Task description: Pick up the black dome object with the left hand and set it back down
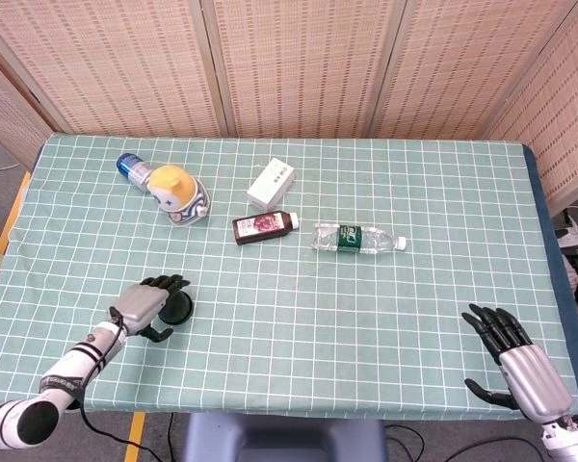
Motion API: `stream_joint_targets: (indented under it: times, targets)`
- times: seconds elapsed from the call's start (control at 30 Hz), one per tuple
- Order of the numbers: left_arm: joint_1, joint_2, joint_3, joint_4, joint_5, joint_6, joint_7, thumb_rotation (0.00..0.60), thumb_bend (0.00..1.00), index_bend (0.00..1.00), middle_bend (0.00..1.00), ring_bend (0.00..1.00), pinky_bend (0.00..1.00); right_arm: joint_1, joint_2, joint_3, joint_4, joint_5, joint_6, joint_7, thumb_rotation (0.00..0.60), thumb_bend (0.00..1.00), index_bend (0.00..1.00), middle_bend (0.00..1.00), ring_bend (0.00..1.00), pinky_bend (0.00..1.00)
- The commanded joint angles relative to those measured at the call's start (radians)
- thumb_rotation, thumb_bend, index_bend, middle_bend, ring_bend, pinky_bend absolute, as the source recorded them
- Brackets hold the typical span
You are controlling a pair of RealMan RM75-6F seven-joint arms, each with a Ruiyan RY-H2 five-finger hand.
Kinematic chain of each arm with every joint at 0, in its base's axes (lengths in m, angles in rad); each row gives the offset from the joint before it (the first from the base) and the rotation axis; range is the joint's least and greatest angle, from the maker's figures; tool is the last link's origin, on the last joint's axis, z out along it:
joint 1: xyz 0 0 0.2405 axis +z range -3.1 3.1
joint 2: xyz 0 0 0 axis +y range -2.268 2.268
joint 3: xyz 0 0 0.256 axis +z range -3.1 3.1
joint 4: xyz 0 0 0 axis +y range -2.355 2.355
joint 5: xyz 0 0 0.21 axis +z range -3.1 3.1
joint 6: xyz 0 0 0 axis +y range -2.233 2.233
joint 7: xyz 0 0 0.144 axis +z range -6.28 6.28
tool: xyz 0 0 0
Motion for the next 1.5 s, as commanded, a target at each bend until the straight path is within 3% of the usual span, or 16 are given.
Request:
stream_joint_targets:
  times: [0.03, 0.2, 0.43, 0.63, 1.13, 1.5]
  targets:
    - [-0.066, -0.046, 0.030, 0.010, -0.083, 0.028, 0.051, 0.600, 0.33, 0.00, 0.00, 0.00, 0.13, 0.002, 0.002, -0.001, -0.002, 0.003, -0.003, 0.004, 0.600, 0.15, 0.00, 0.00, 0.00, 0.00]
    - [-0.110, -0.073, 0.054, 0.032, -0.135, 0.049, 0.107, 0.600, 0.33, 0.00, 0.00, 0.00, 0.14, 0.003, 0.005, -0.003, -0.004, 0.005, -0.004, 0.010, 0.600, 0.15, 0.00, 0.00, 0.00, 0.00]
    - [-0.241, -0.131, 0.132, 0.054, -0.345, 0.111, 0.274, 0.600, 0.33, 0.00, 0.00, 0.00, 0.18, 0.017, 0.021, -0.009, -0.018, 0.029, -0.042, 0.035, 0.600, 0.15, 0.00, 0.00, 0.00, 0.00]
    - [-0.291, -0.161, 0.155, 0.086, -0.440, 0.123, 0.302, 0.600, 0.33, 0.00, 0.00, 0.00, 0.19, 0.032, 0.019, -0.011, -0.025, 0.040, -0.077, 0.026, 0.600, 0.15, 0.00, 0.00, 0.00, 0.00]
    - [-0.341, -0.215, 0.190, 0.170, -0.499, 0.088, 0.298, 0.600, 0.33, 0.00, 0.00, 0.00, 0.26, 0.042, 0.011, -0.001, -0.014, 0.064, -0.086, 0.042, 0.600, 0.15, 0.00, 0.00, 0.00, 0.00]
    - [-0.371, -0.244, 0.237, 0.224, -0.518, 0.068, 0.318, 0.600, 0.33, 0.03, 0.04, 0.02, 0.23, 0.033, -0.005, 0.003, -0.002, 0.050, -0.049, 0.041, 0.600, 0.16, 0.00, 0.00, 0.00, 0.00]
